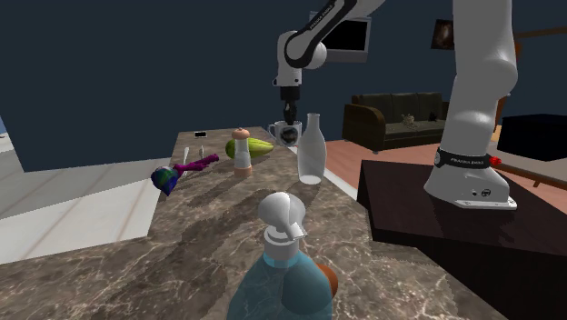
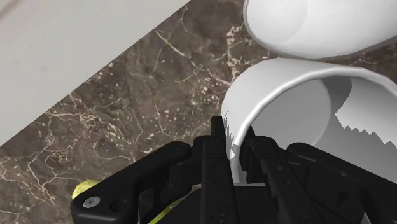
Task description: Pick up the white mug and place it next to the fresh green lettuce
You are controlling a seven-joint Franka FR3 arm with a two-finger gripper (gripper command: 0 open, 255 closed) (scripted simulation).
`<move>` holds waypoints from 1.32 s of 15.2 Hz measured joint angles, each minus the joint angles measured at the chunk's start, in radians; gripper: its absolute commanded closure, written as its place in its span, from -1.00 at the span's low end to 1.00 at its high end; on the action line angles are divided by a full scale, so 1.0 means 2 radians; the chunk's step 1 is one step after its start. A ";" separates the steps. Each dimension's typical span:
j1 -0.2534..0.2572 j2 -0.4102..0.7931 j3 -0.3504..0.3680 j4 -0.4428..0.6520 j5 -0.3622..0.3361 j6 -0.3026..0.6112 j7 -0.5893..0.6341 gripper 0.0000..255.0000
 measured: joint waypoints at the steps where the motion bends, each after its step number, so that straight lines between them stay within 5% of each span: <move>1: 0.001 0.002 0.001 -0.004 0.000 0.007 0.002 1.00; 20: 0.002 0.099 -0.001 -0.014 -0.002 0.114 -0.001 1.00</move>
